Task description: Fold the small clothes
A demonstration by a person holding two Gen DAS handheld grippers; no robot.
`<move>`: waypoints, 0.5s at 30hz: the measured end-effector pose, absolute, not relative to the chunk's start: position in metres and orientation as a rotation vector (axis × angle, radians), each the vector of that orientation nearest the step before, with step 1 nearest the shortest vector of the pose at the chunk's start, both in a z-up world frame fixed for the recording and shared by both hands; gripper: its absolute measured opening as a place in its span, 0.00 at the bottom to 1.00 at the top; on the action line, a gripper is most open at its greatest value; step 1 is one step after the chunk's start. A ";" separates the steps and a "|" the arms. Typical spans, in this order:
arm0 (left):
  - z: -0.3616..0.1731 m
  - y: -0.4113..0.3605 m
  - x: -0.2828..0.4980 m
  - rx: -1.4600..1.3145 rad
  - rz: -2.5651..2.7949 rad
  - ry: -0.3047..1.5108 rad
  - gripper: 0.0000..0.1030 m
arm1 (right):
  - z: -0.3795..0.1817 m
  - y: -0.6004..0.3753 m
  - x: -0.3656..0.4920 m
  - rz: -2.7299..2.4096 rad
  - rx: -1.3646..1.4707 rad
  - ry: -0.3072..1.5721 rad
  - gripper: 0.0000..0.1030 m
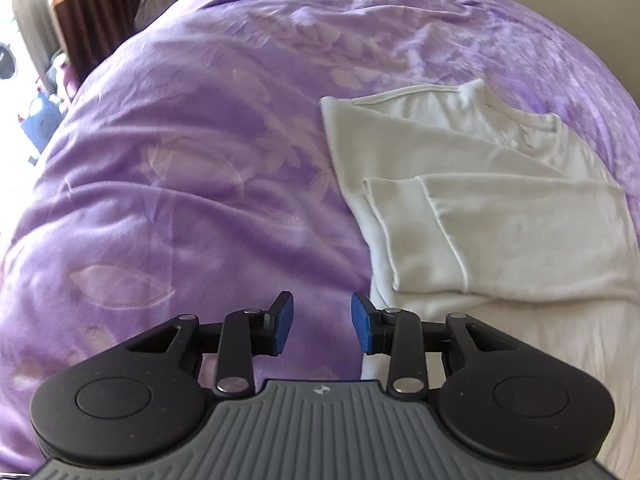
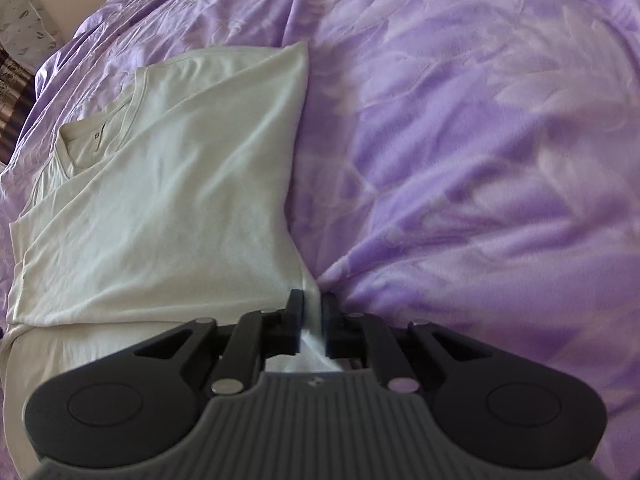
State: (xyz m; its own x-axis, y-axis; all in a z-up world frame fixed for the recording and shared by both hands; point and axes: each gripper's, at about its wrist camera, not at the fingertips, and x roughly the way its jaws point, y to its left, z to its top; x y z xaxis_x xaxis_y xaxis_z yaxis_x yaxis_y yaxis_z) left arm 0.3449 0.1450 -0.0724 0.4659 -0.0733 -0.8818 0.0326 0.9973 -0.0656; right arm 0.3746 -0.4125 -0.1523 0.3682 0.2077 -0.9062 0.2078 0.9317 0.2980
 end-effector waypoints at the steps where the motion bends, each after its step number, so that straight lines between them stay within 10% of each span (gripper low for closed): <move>1: -0.067 0.144 0.340 -0.019 -0.075 1.075 0.39 | -0.145 -0.412 0.372 -0.004 0.375 1.200 0.09; 15: 0.046 0.091 0.208 0.303 -0.437 0.890 0.39 | 0.060 -0.416 0.241 0.135 0.093 0.963 0.12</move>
State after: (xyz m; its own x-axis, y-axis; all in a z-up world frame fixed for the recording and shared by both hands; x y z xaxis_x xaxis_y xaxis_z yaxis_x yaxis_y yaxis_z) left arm 0.2076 0.0910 0.0465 0.5509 -0.2394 -0.7995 0.4860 0.8708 0.0741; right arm 0.2411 -0.4156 0.0604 0.5633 0.1558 -0.8115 -0.0732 0.9876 0.1388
